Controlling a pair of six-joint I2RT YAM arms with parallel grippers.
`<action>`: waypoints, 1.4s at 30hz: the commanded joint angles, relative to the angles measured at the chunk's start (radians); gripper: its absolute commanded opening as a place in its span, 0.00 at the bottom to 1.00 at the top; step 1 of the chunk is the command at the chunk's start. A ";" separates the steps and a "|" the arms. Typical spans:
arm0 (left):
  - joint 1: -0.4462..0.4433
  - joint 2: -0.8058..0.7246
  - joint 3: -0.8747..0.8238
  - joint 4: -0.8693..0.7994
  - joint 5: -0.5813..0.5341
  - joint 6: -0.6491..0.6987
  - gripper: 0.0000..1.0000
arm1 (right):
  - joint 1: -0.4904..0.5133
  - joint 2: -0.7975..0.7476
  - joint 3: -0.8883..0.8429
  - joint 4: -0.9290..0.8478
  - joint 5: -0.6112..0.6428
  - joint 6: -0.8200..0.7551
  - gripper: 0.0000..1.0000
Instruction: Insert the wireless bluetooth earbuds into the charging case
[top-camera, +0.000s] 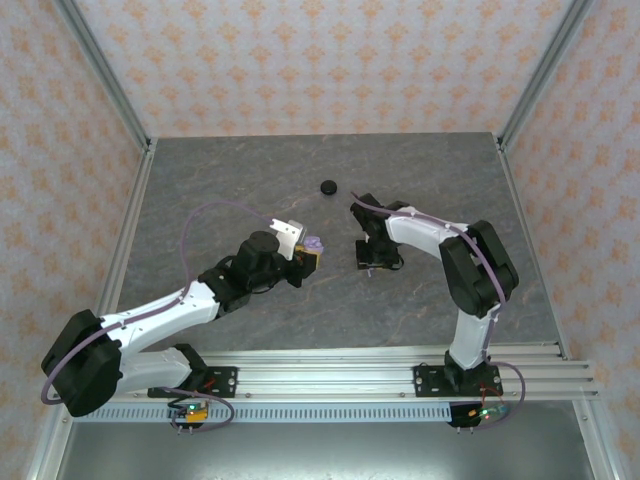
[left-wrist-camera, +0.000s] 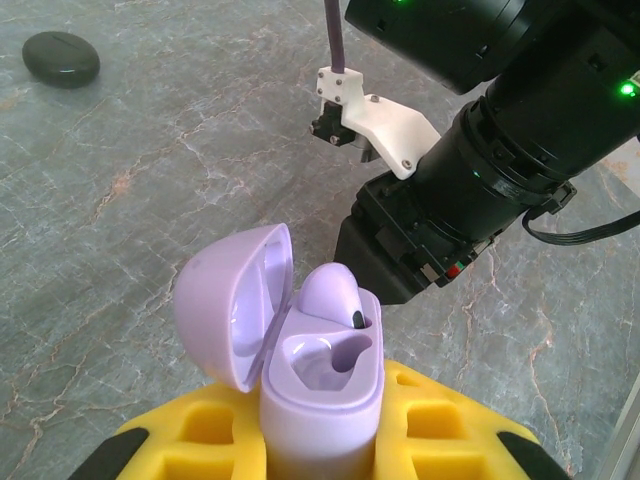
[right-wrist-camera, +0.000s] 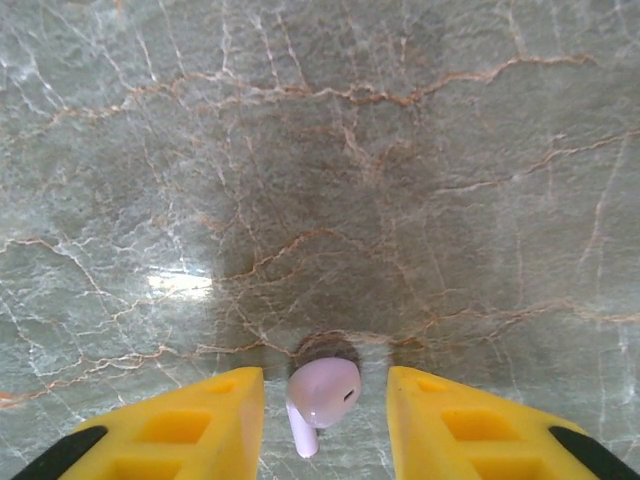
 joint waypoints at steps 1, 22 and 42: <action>-0.005 -0.025 -0.010 -0.007 -0.020 0.013 0.05 | -0.003 0.026 0.027 -0.045 -0.004 -0.019 0.37; -0.005 -0.019 -0.008 -0.011 -0.007 0.014 0.05 | -0.002 0.087 0.043 -0.013 -0.013 0.000 0.24; -0.005 0.144 -0.016 0.173 0.054 -0.045 0.05 | -0.085 -0.265 -0.229 0.354 -0.214 0.139 0.22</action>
